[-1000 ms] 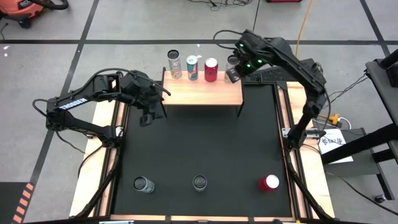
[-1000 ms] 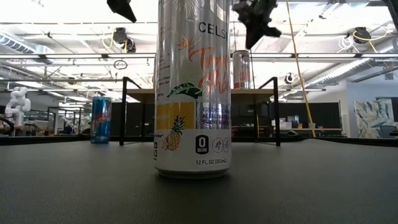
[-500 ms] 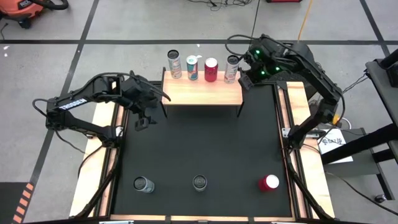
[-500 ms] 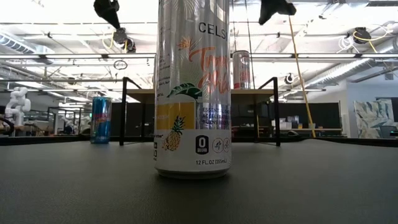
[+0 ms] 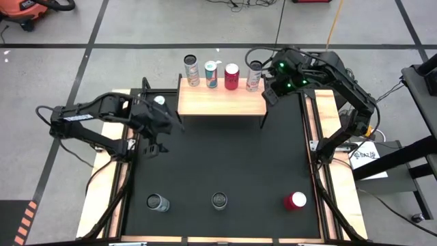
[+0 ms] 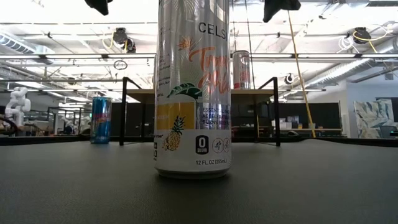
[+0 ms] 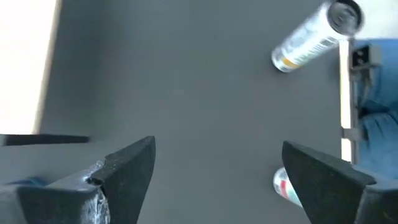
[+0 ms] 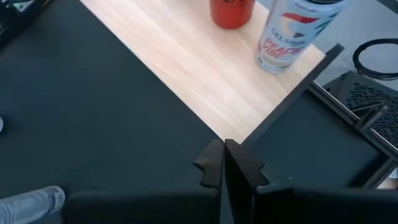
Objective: Place canned beverage on shelf
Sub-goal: Put the blue soda can on the shelf
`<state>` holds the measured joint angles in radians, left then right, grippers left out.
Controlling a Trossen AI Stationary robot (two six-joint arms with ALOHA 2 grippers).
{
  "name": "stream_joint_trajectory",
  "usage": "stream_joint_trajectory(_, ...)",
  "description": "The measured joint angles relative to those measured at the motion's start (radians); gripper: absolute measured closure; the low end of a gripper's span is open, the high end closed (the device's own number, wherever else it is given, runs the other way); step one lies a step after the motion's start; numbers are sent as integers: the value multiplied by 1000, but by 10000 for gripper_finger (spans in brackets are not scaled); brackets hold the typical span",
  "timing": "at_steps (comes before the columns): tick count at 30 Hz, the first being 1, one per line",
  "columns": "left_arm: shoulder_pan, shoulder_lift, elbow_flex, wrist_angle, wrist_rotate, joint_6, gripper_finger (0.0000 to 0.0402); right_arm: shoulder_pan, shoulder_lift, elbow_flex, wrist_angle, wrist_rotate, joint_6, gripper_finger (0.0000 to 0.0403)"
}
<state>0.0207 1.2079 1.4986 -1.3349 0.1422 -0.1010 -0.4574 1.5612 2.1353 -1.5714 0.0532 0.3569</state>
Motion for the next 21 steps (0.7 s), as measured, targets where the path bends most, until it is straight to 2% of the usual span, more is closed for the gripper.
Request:
stream_joint_trajectory(11, -224, 0, 0, -20, 0, -170, 52, 35, 0, 0, 0, 2, -2, 403)
stream_joint_trajectory(13, -259, 0, 0, -21, -29, -184, 52, 34, 0, 0, 0, 2, -5, 403)
stream_joint_trajectory(17, -292, 0, 0, -48, -125, -202, 52, 34, 0, 0, 0, 2, -5, 403)
stream_joint_trajectory(21, -293, 0, 0, -62, -109, -232, 52, 34, 0, 0, 0, 2, -15, 403)
